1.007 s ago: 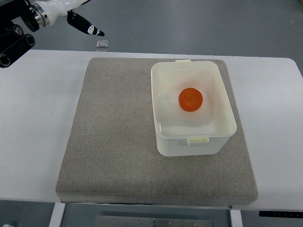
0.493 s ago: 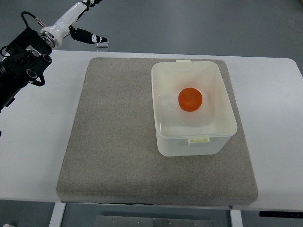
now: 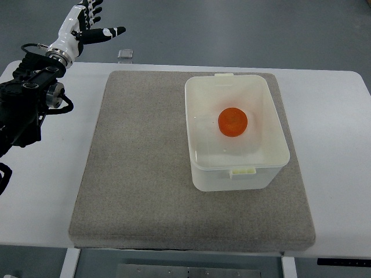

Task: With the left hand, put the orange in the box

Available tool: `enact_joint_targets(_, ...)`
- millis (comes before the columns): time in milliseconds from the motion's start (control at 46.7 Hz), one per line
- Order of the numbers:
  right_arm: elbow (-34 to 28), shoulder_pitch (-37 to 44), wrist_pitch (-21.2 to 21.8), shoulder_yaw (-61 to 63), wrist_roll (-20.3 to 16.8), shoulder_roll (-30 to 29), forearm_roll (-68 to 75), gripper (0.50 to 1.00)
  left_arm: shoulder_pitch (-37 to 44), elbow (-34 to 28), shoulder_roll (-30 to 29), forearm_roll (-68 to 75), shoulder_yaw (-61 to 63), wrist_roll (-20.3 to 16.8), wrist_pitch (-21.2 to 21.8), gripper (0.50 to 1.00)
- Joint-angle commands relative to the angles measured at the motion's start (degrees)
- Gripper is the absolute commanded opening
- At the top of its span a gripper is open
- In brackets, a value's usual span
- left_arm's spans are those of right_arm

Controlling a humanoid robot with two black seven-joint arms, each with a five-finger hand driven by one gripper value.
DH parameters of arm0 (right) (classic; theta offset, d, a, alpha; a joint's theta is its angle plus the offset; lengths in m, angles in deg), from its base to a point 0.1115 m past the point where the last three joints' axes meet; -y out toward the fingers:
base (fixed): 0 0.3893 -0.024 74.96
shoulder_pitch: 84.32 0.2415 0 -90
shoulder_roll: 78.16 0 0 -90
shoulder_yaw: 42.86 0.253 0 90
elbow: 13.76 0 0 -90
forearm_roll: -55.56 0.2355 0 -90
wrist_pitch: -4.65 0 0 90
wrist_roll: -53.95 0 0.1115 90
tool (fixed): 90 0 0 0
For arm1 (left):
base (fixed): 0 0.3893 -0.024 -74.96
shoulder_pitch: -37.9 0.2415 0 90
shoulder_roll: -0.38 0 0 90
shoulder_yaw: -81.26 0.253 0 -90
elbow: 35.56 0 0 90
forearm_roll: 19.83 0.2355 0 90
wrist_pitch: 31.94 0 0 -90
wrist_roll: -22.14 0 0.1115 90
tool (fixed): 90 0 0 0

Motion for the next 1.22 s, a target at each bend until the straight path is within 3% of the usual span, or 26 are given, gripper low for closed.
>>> enact_joint_targets(0, 0.0, 0.0, -0.03, 0.04, 0.0, 0.0, 0.04, 0.926, 0.87, 0.08, 0.27, -4.1, -3.96, 5.94, -1.35, 0.96)
enact_joint_targets(64, 0.0, 0.0, -0.03, -0.05, 0.0, 0.0, 0.04, 0.926, 1.74, 0.08, 0.88, -6.57, -7.3, 7.54, -2.05, 0.96)
enact_joint_targets(150, 0.0, 0.0, -0.03, 0.04, 0.0, 0.0, 0.04, 0.926, 2.36, 0.08, 0.88, -6.93, -10.12, 7.01, -4.94, 0.96)
enact_joint_targets(300, 0.0, 0.0, -0.03, 0.04, 0.0, 0.0, 0.04, 0.926, 4.29, -0.01, 0.88, -6.84, -11.18, 3.59, -10.75, 0.956)
enact_joint_targets(1200, 0.0, 0.0, 0.06, 0.22, -0.09, 0.0, 0.04, 0.926, 6.23, 0.08, 2.46, -7.1, -18.65, 2.35, -11.46, 0.971)
